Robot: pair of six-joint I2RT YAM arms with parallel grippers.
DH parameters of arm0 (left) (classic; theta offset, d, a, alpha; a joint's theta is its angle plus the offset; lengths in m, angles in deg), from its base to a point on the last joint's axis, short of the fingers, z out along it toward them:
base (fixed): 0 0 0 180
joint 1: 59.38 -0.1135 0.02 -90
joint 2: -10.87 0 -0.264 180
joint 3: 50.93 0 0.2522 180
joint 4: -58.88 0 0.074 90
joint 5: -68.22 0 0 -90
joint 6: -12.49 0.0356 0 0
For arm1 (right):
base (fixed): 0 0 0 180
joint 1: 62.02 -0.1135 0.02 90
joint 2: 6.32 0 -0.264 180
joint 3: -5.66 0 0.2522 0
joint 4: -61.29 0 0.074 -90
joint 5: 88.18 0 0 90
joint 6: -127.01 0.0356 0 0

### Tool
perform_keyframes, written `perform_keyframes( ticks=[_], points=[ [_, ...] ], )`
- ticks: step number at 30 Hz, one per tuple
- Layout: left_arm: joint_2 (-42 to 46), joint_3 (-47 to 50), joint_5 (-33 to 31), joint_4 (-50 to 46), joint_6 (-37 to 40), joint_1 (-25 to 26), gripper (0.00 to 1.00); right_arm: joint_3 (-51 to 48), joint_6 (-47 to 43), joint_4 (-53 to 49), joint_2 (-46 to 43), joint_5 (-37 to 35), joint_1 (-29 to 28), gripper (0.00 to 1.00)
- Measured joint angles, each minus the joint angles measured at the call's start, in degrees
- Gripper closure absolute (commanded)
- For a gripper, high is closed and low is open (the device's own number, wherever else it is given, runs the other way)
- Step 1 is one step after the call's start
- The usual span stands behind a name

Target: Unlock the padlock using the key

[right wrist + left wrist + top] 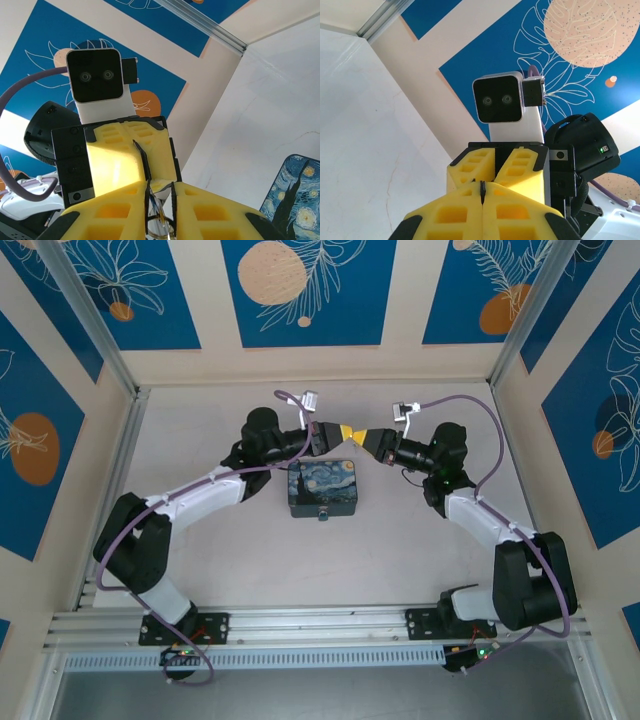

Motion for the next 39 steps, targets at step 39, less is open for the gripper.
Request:
perform_keyframes(
  ticks=[39],
  points=[
    [0.0, 1.36, -4.5, 1.88, -1.31, -0.02, 1.0, -0.04, 0.61, 0.2, 0.85, 0.2, 0.24, 0.43]
  ],
)
